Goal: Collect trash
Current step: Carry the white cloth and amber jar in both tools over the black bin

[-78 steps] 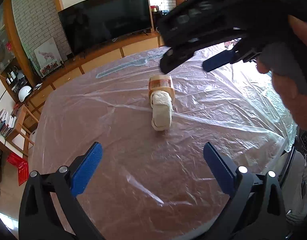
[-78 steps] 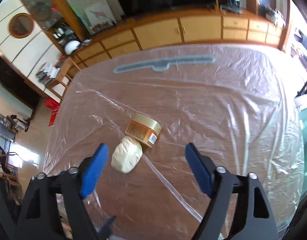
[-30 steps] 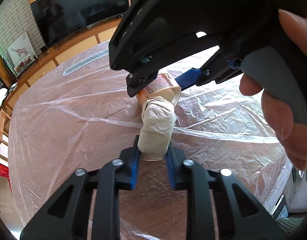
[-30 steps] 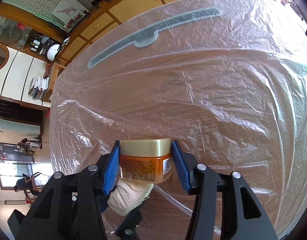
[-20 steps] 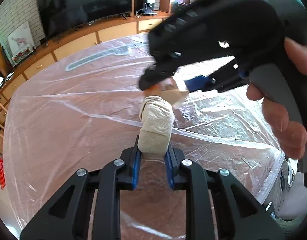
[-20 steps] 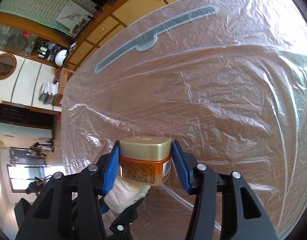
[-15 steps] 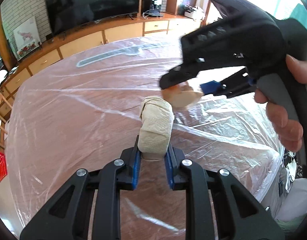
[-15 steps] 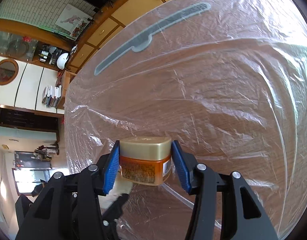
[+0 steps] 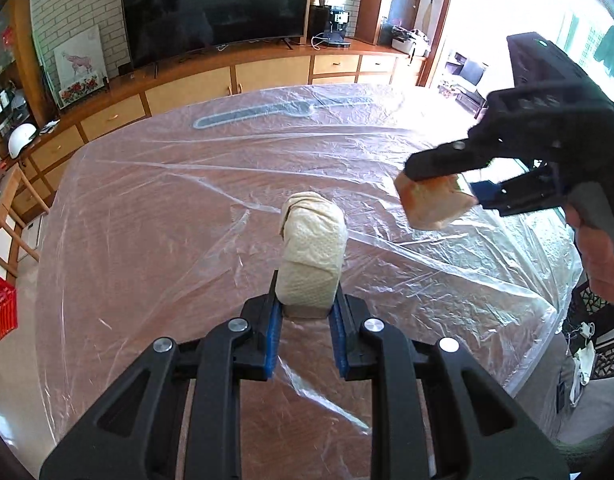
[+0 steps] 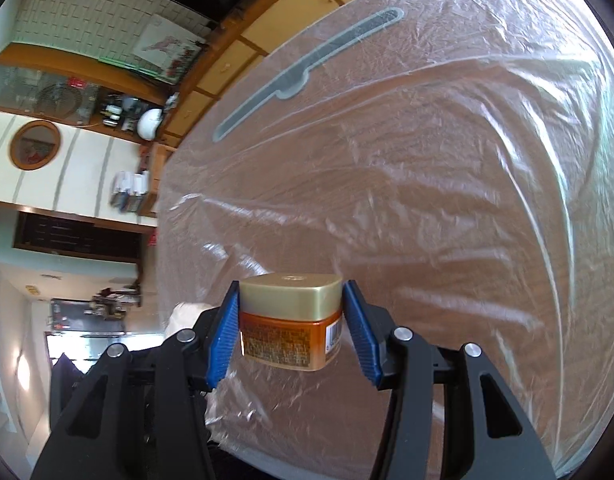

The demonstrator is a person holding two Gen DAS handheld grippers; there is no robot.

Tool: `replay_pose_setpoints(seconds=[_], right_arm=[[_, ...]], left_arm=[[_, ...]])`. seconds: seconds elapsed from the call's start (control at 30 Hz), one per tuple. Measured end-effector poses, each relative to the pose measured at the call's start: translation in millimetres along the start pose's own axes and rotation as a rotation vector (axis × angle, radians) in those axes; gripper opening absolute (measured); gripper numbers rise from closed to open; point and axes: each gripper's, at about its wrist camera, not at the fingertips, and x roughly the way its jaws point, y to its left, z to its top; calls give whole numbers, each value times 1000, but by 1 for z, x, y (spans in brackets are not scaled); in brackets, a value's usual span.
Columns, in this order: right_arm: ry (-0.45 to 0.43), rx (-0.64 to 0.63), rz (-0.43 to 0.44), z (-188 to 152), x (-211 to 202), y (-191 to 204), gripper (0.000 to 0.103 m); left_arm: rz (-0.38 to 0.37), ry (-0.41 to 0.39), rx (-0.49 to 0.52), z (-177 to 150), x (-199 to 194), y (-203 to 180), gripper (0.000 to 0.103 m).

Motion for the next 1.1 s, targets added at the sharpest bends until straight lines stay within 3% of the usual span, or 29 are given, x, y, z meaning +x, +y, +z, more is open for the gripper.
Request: replay_pose_setpoints(seconds=[0.27, 0.7, 1.1], right_arm=[[-31, -68, 15, -36, -37, -5, 50], [-9, -104, 90, -90, -84, -23, 50], [94, -157, 104, -153, -95, -37, 50]], left_arm=[[1, -24, 0, -11, -21, -9, 23], [-69, -45, 44, -46, -66, -44, 23], [-111, 5, 125, -106, -100, -82, 23]])
